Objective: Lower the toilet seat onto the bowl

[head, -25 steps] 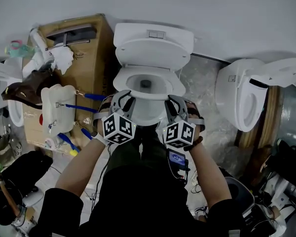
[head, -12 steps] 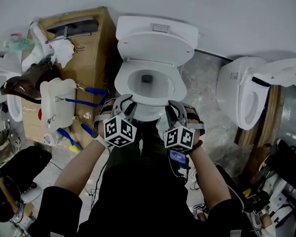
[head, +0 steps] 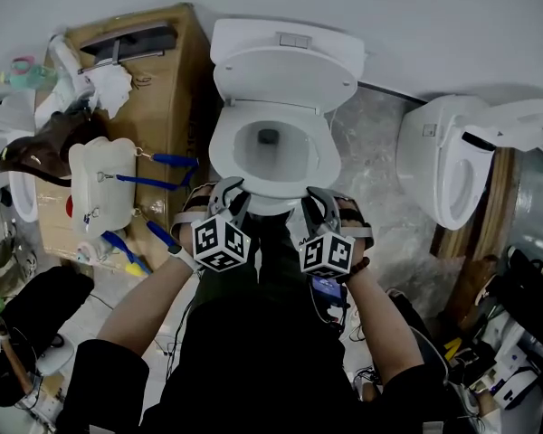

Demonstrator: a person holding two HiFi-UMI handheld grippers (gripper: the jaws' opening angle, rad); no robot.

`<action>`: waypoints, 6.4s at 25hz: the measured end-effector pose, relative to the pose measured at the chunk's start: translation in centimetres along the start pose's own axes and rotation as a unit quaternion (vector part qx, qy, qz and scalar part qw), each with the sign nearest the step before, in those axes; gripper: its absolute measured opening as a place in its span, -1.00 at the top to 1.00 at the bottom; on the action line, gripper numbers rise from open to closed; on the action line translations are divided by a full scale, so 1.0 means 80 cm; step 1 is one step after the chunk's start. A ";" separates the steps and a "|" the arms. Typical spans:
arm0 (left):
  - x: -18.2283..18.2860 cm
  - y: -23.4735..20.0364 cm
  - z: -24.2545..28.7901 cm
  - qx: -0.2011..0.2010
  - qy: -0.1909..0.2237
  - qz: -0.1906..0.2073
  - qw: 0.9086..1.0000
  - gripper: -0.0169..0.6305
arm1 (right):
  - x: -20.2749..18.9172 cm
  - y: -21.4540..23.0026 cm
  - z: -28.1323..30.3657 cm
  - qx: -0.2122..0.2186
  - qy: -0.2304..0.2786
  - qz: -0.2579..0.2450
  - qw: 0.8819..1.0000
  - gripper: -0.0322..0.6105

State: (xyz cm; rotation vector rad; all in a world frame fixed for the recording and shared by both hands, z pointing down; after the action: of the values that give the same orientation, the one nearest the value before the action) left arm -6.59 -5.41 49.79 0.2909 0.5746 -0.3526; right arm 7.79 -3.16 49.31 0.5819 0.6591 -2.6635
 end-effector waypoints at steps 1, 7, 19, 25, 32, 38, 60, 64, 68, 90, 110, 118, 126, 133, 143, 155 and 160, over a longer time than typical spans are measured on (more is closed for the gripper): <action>-0.003 0.003 0.001 -0.004 -0.002 0.002 1.000 0.59 | -0.001 -0.004 0.001 0.004 -0.003 0.002 1.000 0.64; -0.020 0.024 0.007 -0.031 -0.011 0.019 0.999 0.58 | -0.010 -0.030 0.007 0.021 -0.023 -0.001 1.000 0.62; -0.049 0.058 0.021 -0.063 -0.023 0.045 0.997 0.56 | -0.029 -0.077 0.018 0.037 -0.045 -0.019 0.998 0.60; -0.060 0.071 0.028 -0.068 -0.024 0.065 0.995 0.56 | -0.036 -0.091 0.026 0.018 -0.038 -0.024 0.999 0.60; -0.068 0.091 0.036 -0.041 -0.039 0.060 0.997 0.56 | -0.050 -0.108 0.029 0.014 -0.023 -0.035 0.999 0.60; -0.085 0.106 0.043 0.003 -0.053 0.041 0.998 0.54 | -0.059 -0.127 0.040 0.027 -0.013 -0.056 0.998 0.60; -0.144 0.175 0.096 0.042 -0.065 0.108 0.991 0.55 | -0.114 -0.204 0.082 0.012 0.024 -0.111 0.993 0.59; -0.175 0.190 0.113 0.039 -0.060 0.095 0.993 0.54 | -0.122 -0.232 0.104 0.013 0.023 -0.104 0.994 0.57; -0.194 0.199 0.129 0.050 -0.065 0.102 0.991 0.54 | -0.131 -0.247 0.121 0.011 0.030 -0.113 0.993 0.57; -0.249 0.237 0.191 0.063 -0.096 0.109 0.987 0.50 | -0.175 -0.301 0.181 0.012 0.018 -0.129 0.991 0.52; -0.297 0.251 0.253 0.035 -0.109 0.134 0.984 0.46 | -0.207 -0.334 0.243 0.044 -0.010 -0.134 0.990 0.49; -0.310 0.254 0.268 0.026 -0.113 0.127 0.985 0.45 | -0.214 -0.342 0.261 0.050 -0.019 -0.131 0.990 0.48; -0.317 0.257 0.279 0.020 -0.115 0.101 0.988 0.45 | -0.222 -0.345 0.272 0.061 -0.029 -0.121 0.990 0.48; -0.322 0.256 0.284 0.021 -0.125 0.067 0.990 0.45 | -0.224 -0.348 0.278 0.067 -0.036 -0.122 0.990 0.48; -0.296 0.231 0.234 0.044 -0.119 -0.014 0.992 0.62 | -0.206 -0.312 0.238 0.048 -0.041 -0.050 0.997 0.49; -0.126 0.148 0.051 0.039 0.022 -0.179 0.983 0.78 | -0.094 -0.126 0.042 -0.004 0.057 0.258 0.964 0.70; -0.026 0.106 -0.081 0.074 0.085 -0.235 0.965 0.86 | -0.027 -0.057 -0.084 0.004 0.140 0.350 0.926 0.79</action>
State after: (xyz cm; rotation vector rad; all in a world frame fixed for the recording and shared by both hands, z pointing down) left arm -7.85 5.03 47.22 0.3284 0.7897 -0.8386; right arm 9.82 4.50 46.57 0.9945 0.4032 -1.9302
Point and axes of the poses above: the fingertips, and each gripper's own axes: z forward along the fingers, y to its right, x out of its top, the point moved 4 cm from there along -z, backward along the fingers, and after that the axes turned 2 degrees about y, right-handed, at the moved point
